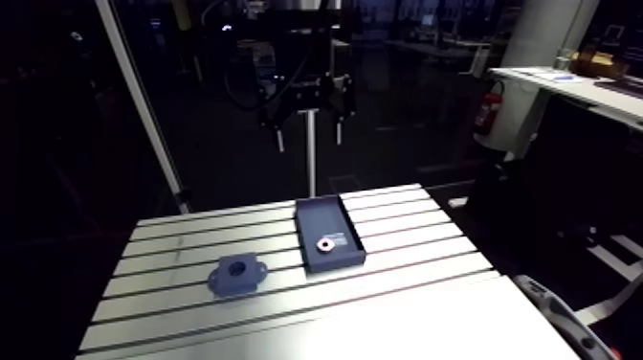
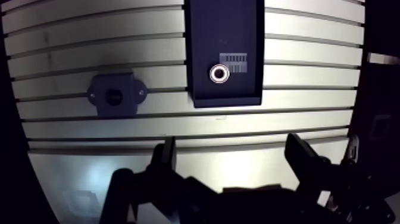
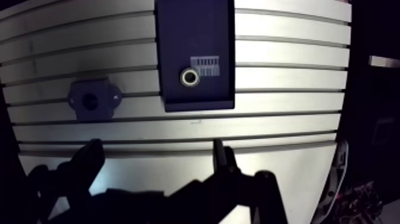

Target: Pick up the bearing and press it into the housing until flush.

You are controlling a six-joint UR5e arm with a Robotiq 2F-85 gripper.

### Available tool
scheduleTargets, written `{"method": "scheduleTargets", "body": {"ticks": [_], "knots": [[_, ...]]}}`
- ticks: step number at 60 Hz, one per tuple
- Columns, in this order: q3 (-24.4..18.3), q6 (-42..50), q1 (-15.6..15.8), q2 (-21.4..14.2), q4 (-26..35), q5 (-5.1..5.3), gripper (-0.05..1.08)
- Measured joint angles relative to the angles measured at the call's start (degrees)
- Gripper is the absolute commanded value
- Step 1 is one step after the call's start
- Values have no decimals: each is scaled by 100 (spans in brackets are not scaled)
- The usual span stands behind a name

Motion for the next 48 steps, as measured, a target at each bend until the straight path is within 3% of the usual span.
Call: {"method": "scheduleTargets", "body": {"ticks": [48], "knots": [[635,-400,-107,522,-1083,12,1]]}}
